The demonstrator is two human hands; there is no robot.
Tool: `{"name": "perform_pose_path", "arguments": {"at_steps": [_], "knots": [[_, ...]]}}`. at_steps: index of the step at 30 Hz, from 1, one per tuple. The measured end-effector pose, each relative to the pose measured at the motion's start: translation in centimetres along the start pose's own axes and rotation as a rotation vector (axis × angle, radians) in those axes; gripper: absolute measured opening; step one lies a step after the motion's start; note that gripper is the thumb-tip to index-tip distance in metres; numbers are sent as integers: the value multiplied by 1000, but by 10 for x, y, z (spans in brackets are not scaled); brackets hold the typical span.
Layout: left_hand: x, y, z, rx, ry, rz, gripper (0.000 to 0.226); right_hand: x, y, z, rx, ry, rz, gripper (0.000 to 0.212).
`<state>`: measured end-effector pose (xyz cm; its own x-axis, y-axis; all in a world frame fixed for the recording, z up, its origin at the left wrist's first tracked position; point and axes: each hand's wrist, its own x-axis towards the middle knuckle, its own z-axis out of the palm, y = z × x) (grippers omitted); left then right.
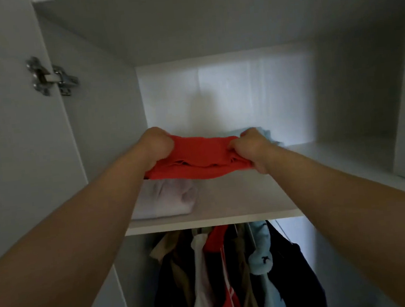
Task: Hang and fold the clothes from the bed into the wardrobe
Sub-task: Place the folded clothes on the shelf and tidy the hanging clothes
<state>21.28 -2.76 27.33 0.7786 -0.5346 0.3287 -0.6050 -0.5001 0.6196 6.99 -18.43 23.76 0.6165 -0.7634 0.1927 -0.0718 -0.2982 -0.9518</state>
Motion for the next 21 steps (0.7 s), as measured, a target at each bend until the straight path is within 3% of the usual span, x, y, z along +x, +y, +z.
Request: {"name": "perform_pose_path", "arguments": {"at_steps": [3,7,10,12,14,16,18,21], "knots": [[11,-29,-32,178,63,-51,35,5,-17,49,-26,-97,-46,48],[18,-60,-45,450,111,-32,40,9,-22,98,-80,-126,-149,49],[4,-93,-22,879,-74,-83,54,0,2,126,-345,-296,-173,44],[-4,-109,-6,1025,-190,-87,55,-5,21,136,-554,-379,-189,47],[-7,-111,-5,1010,-128,9,53,-6,27,137,-701,-309,-248,50],[-9,-105,-16,942,-97,116,52,-11,25,131,-860,-102,-475,46],[-12,-102,-25,853,-259,113,66,-19,26,126,-930,25,-810,43],[-17,-102,-28,846,-562,-47,111,-28,30,122,-1017,-143,-983,56]]}}
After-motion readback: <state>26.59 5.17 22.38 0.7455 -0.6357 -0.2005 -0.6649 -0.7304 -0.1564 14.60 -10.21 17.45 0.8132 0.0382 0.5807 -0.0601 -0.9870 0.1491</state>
